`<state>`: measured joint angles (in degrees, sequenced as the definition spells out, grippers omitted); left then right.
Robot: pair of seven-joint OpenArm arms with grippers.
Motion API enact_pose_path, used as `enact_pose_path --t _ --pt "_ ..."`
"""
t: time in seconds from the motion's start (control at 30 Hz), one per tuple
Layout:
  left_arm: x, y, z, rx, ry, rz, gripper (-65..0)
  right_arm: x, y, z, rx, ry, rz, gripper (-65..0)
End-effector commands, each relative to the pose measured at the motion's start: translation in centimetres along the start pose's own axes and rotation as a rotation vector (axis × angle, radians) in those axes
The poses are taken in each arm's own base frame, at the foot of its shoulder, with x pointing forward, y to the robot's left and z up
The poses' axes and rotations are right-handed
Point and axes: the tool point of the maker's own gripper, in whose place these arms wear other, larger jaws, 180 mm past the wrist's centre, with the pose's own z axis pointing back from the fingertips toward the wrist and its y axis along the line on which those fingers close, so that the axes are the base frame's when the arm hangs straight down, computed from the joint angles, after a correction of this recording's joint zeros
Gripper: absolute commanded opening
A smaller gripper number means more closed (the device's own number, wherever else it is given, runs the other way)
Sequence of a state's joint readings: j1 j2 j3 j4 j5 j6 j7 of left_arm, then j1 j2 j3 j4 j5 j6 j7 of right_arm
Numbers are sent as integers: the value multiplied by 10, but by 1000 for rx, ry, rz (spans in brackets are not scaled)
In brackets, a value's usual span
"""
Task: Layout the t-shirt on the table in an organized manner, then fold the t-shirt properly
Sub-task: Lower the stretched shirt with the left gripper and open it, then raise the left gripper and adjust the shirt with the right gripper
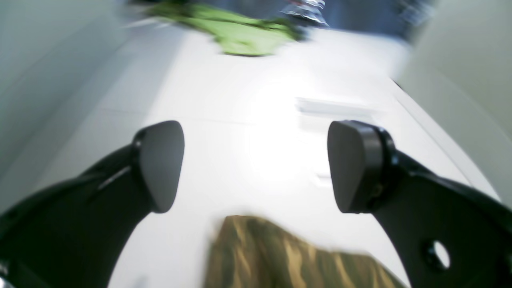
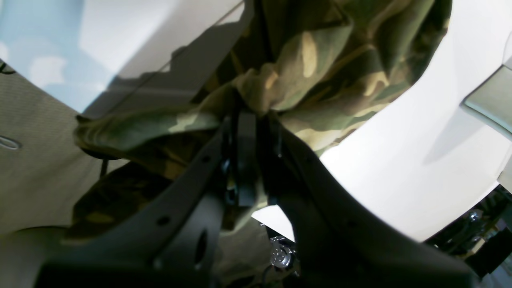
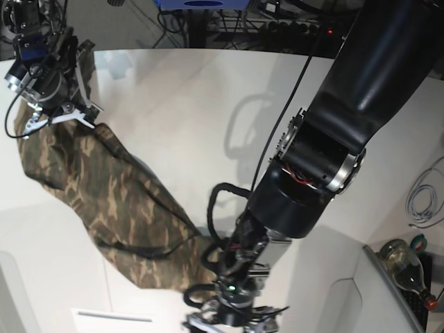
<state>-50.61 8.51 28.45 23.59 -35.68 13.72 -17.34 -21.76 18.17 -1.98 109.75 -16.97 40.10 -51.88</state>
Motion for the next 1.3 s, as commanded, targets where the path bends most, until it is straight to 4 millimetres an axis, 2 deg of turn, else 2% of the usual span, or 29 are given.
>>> enact_pose_path --t 0.0,0.1,0.17,0.23,0.3,0.37,0.43,0.47,0.57,0.67,0.73,0.8,0.83,0.93,1.0,1.1,1.27 --pt "29 -6 -6 -3 -72 31 -118 2 -9 3 -30 -6 -2 -648" --pt "24 2 1 -7 -79 38 -118 1 -12 3 -37 -5 -67 -641" --pt "11 -4 13 -37 -76 29 -120 -4 -16 4 -45 1 -129 -641" --pt "-7 10 27 -47 -53 5 -122 -9 -20 4 -56 10 -167 -609" --pt "-29 20 43 -57 3 8 -122 -14 -19 4 -54 21 -173 -500" --pt "-50 43 64 -51 59 -2 -123 -21 -11 5 -39 35 -168 -350" --pt "-63 67 89 -50 91 -26 -123 -18 -10 11 -50 21 -162 -209" --pt "-68 79 101 -49 99 -39 -123 -16 -10 14 -55 10 -161 -183" --pt "-81 126 145 -10 127 -68 -125 -7 -13 21 -71 -23 -156 -224" --pt "-95 186 194 91 171 -79 -135 40 -15 22 -70 -150 -145 -309" --pt "-105 215 225 162 202 -68 -211 70 -13 25 -71 -208 -110 -356" --pt "-111 243 251 239 222 -65 -339 105 -8 23 -55 -264 -66 -374" --pt "-114 253 263 266 235 -64 -397 117 -6 20 -44 -277 -49 -369" --pt "-121 270 287 312 261 -65 -561 145 -4 1 4 -284 -38 -374" --pt "-123 276 298 329 272 -66 -650 152 -9 -12 23 -266 -43 -377" --pt "-120 283 309 350 274 -67 -650 157 -13 -30 55 -232 -42 -377" --pt "-122 284 314 353 280 -69 -650 164 -8 -53 113 -238 -40 -377"
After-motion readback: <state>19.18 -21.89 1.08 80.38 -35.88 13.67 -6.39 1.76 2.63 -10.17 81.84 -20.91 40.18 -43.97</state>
